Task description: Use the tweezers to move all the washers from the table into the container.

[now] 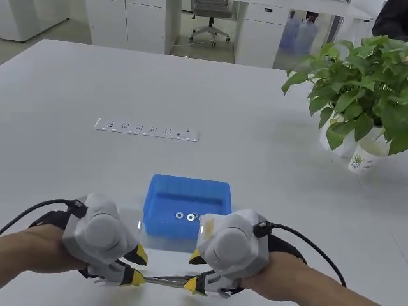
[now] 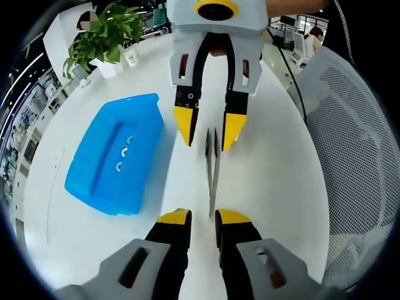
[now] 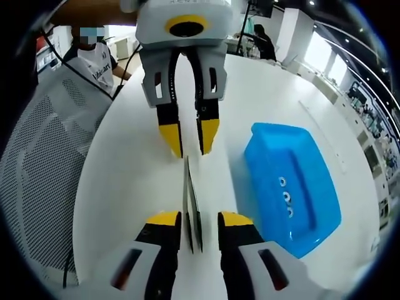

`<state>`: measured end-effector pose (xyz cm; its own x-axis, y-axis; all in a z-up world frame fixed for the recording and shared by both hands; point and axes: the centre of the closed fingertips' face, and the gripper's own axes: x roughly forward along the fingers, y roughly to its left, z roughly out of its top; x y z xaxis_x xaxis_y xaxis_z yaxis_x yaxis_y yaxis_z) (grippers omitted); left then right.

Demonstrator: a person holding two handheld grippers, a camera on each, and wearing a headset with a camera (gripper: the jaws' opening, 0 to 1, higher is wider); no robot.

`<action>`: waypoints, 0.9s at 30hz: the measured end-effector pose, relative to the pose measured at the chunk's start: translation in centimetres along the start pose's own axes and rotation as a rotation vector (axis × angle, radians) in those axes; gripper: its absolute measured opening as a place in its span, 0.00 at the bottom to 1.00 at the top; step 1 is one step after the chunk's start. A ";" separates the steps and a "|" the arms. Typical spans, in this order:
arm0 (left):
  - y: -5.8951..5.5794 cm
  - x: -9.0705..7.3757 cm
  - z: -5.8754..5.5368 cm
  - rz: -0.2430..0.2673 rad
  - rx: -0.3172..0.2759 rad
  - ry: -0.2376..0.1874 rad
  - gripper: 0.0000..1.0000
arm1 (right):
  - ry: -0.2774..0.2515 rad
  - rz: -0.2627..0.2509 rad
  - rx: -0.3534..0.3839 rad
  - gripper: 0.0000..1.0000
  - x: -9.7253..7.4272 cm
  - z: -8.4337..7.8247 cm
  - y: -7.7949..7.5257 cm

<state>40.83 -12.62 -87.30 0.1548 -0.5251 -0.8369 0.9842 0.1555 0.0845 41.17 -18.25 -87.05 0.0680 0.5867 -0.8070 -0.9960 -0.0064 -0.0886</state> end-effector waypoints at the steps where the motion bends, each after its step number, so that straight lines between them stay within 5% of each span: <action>1: 0.2 -0.3 0.1 0.012 -0.019 -0.011 0.21 | -0.006 -0.006 0.008 0.27 -0.2 0.1 -0.1; 16: 0.6 -4.4 1.3 0.120 -0.170 -0.144 0.34 | -0.112 -0.165 0.178 0.49 -4.3 -0.5 -2.2; 23: 0.2 -5.6 1.9 0.143 -0.211 -0.195 0.47 | -0.194 -0.251 0.272 0.60 -6.7 -1.8 -3.3; 27: 0.4 -6.8 2.4 0.193 -0.241 -0.258 0.61 | -0.238 -0.300 0.337 0.68 -8.4 -2.5 -3.8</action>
<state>40.40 -11.03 -80.29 0.3819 -0.6552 -0.6519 0.8912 0.4479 0.0719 44.49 -25.17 -81.43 0.3783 0.6910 -0.6160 -0.9003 0.4294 -0.0712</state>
